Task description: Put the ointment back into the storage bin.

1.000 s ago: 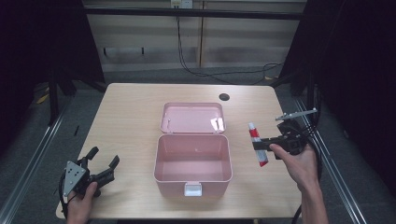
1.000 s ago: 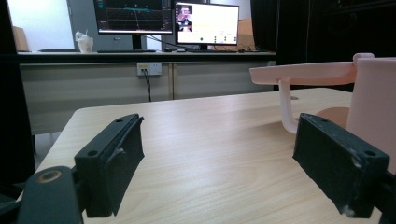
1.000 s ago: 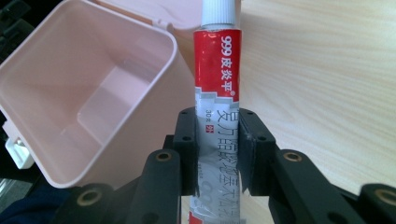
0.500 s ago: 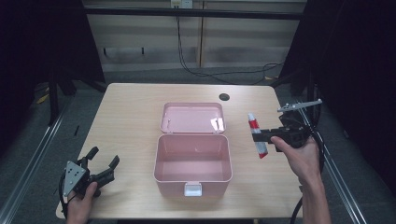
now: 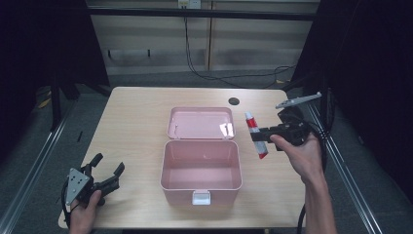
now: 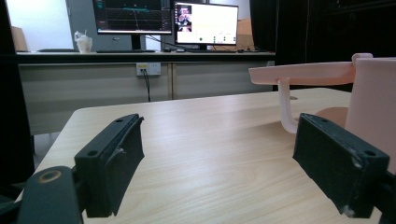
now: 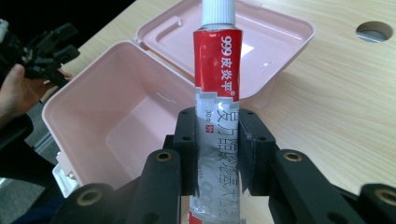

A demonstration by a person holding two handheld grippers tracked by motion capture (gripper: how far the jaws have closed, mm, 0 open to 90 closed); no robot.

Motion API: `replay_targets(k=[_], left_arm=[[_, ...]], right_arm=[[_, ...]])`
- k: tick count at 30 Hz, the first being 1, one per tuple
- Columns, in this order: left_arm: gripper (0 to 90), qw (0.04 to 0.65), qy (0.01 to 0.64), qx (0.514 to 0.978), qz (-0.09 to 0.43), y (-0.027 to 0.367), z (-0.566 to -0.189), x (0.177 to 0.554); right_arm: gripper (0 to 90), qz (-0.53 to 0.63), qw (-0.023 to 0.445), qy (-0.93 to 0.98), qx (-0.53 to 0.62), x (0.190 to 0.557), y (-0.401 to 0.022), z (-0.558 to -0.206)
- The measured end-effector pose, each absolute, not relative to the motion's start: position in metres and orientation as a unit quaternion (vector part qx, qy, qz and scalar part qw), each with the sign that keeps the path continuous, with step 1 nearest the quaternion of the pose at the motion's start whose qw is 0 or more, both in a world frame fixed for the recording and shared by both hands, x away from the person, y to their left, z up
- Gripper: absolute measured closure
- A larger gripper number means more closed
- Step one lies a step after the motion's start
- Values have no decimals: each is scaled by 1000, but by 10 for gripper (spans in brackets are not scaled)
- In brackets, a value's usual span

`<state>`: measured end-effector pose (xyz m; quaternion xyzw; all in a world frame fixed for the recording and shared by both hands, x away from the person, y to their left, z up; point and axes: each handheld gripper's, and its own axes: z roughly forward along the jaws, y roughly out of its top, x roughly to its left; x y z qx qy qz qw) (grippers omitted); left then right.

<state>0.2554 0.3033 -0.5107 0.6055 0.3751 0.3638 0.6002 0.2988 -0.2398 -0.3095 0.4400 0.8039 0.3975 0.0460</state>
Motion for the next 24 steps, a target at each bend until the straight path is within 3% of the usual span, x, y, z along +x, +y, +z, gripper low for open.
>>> replay_targets(k=[24], left_arm=[[157,602,374,606,361,303,-511,255]], right_arm=[[715,378,35,847,371,317,-180,-298]])
